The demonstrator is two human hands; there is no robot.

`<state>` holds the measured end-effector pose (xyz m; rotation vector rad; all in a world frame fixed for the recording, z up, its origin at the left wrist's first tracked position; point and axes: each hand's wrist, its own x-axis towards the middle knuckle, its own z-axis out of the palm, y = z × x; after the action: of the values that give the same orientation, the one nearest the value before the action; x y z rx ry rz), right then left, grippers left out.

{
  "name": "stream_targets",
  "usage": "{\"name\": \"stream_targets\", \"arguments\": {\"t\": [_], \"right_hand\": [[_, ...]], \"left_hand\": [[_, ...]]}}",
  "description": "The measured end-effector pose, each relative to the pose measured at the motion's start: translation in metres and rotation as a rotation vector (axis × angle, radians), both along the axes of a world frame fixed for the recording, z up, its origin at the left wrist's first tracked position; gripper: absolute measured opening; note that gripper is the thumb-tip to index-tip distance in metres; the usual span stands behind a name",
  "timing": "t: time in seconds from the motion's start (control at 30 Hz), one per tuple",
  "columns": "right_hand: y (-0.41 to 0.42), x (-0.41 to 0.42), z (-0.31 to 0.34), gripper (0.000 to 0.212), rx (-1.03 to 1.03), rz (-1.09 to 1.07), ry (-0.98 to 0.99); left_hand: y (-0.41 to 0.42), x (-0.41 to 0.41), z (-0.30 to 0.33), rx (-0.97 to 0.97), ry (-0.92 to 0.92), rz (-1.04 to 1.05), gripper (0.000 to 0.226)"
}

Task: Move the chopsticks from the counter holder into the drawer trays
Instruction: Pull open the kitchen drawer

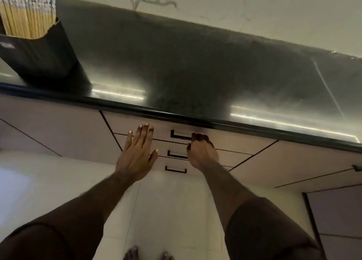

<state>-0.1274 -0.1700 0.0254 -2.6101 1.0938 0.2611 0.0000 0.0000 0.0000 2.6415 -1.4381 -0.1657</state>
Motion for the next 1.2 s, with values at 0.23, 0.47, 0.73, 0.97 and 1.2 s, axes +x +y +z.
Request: {"name": "stream_targets", "arguments": {"t": [0.23, 0.47, 0.73, 0.97, 1.2], "right_hand": [[-0.008, 0.024, -0.037, 0.047, 0.032, -0.033, 0.064], [0.013, 0.013, -0.039, 0.044, 0.059, -0.069, 0.061], [0.054, -0.023, -0.032, 0.041, 0.025, -0.028, 0.081], [0.123, -0.080, -0.029, 0.039, 0.040, -0.022, 0.056], [0.184, -0.137, -0.028, 0.039, 0.060, -0.020, 0.013]], "left_hand": [[0.025, 0.013, -0.027, -0.130, 0.044, 0.140, 0.076], [0.048, 0.015, -0.020, -0.213, 0.081, 0.208, 0.078], [0.076, -0.024, -0.019, -0.263, 0.098, 0.176, 0.079], [0.116, -0.075, 0.010, -0.354, 0.031, 0.183, 0.079], [0.164, -0.136, 0.017, -0.322, -0.014, 0.160, 0.077]]}}
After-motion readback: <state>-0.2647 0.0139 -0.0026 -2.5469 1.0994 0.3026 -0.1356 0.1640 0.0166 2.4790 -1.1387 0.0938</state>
